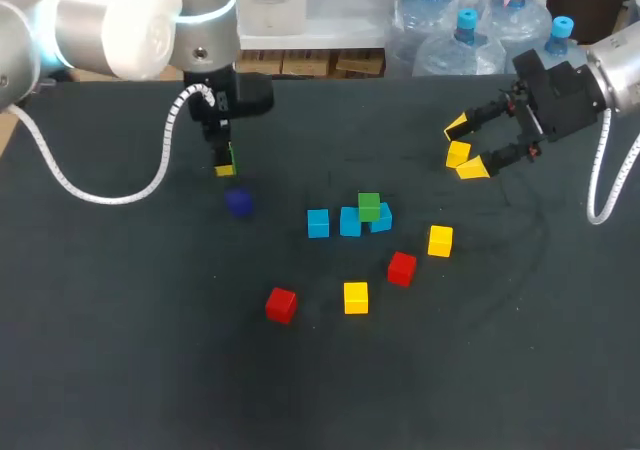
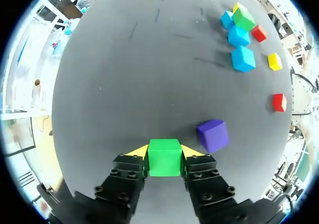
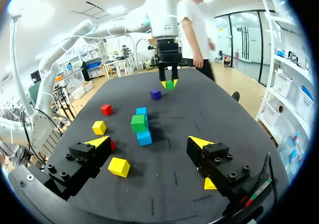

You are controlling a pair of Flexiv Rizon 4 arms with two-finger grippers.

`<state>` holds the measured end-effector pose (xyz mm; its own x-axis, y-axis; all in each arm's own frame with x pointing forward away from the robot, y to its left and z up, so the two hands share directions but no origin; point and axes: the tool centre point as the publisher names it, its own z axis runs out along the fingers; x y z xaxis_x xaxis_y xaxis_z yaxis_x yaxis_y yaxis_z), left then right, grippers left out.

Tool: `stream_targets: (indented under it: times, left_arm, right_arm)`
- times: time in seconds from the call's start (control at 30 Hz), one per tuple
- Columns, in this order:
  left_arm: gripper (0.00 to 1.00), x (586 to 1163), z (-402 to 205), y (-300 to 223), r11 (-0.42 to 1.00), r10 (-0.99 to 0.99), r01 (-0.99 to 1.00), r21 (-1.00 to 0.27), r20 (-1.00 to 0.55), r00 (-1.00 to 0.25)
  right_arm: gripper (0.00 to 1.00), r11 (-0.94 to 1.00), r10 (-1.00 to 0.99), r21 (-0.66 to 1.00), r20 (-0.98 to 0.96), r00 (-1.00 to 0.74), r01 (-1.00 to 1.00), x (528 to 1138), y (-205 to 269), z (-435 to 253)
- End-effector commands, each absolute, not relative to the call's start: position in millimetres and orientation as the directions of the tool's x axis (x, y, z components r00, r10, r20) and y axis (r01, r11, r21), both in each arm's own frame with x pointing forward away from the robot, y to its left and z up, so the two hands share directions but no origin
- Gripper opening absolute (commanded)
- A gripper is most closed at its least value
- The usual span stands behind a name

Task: Place the blue cubes, place green cubes on the blue cubes, place the yellow cubes on the green cubes, then place the red cubes on the yellow cubes, and place purple cube on the red cubes.

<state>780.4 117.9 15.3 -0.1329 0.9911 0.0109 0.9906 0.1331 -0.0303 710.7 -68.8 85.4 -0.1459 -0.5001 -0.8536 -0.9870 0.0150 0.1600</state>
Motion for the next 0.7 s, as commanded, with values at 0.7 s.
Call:
stream_targets:
  times: [0.7]
  left_arm:
    - [0.0, 653.7, 73.4, 52.1, 0.122, 0.98, 0.982, 0.143, -0.173, -0.097]
  right_arm:
    - [1.0, 0.015, -0.499, 0.159, -0.854, -0.145, -0.987, 710.9, -68.6, 85.2]
